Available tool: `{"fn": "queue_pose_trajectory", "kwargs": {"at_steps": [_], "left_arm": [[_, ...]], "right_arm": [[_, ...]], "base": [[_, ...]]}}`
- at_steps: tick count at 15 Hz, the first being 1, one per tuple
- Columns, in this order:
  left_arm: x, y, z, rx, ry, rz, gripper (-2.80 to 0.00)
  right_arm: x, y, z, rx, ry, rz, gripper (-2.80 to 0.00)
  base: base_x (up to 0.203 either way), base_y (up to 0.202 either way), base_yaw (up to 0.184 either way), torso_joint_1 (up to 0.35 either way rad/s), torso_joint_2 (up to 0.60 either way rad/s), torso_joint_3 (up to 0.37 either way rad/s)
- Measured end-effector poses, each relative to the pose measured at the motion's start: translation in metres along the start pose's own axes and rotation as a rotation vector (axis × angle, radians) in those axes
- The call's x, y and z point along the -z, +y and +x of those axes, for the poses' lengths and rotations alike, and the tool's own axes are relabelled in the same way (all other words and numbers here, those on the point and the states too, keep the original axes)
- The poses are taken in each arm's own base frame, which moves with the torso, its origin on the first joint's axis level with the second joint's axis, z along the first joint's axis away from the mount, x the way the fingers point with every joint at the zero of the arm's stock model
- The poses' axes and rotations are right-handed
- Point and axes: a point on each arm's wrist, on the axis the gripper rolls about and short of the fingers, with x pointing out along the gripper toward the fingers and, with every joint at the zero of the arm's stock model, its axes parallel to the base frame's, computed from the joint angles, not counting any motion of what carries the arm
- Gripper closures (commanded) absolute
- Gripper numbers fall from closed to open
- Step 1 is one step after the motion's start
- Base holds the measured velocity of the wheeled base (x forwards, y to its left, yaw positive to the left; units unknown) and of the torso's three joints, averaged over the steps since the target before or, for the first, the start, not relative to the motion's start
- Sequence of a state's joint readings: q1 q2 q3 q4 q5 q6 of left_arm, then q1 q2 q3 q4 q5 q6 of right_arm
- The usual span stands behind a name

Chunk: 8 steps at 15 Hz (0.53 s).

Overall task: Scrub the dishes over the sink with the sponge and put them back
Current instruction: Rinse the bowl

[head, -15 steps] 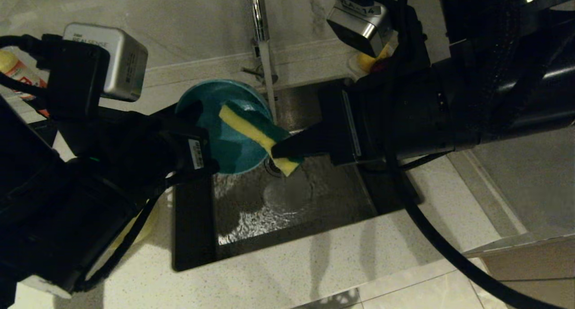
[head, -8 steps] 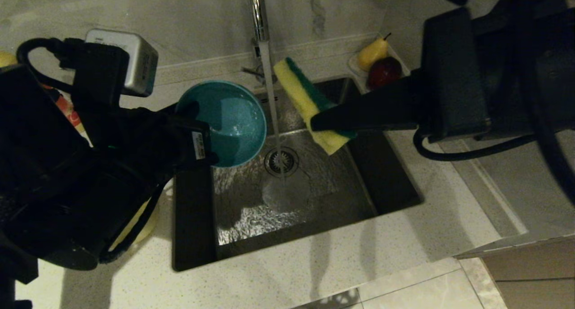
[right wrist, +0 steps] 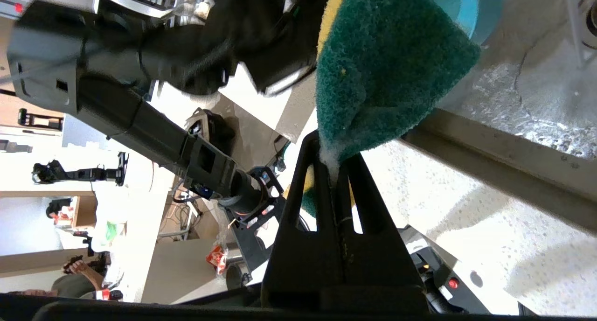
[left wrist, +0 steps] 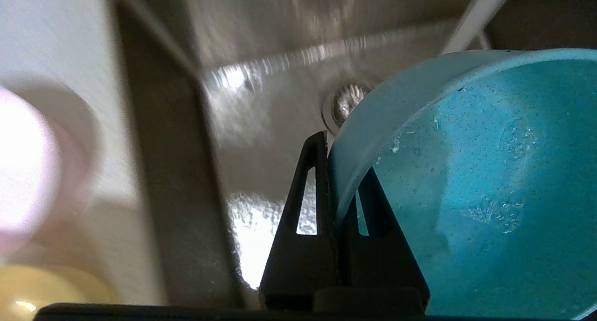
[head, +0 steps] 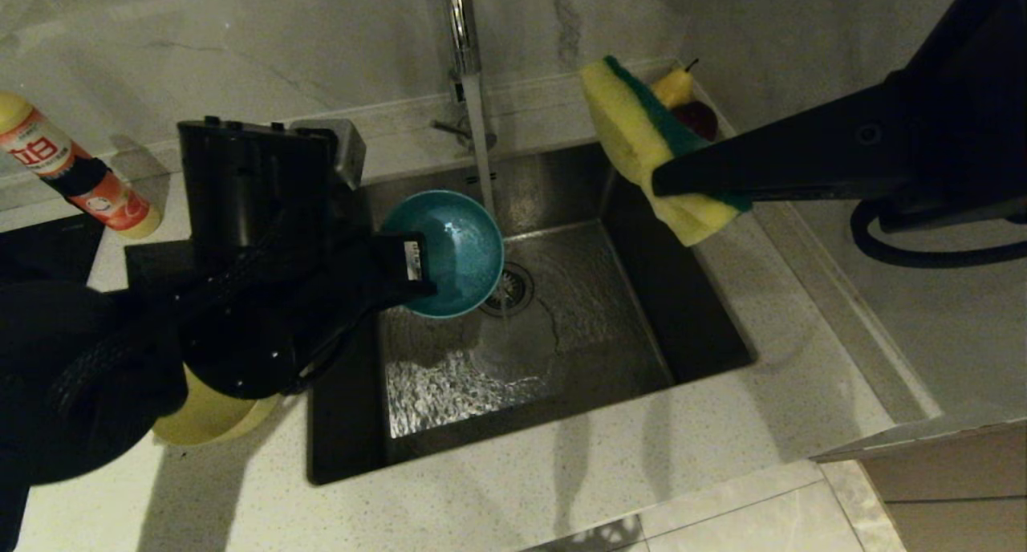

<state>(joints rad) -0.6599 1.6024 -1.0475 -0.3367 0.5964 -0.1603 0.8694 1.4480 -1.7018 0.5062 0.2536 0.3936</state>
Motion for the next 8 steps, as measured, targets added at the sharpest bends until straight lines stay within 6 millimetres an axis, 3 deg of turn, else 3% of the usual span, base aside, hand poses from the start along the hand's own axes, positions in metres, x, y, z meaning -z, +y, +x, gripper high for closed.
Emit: {"fn": "queue_pose_trajectory", "kwargs": {"at_steps": [8], "left_arm": [[-0.012, -0.006, 0.071, -0.039, 0.257, -0.371, 0.00]], "right_arm": [[0.002, -0.005, -0.007, 0.020, -0.005, 0.007, 0.00]], "base": [[0.000, 0.000, 0.000, 0.000, 0.00, 0.000]]}}
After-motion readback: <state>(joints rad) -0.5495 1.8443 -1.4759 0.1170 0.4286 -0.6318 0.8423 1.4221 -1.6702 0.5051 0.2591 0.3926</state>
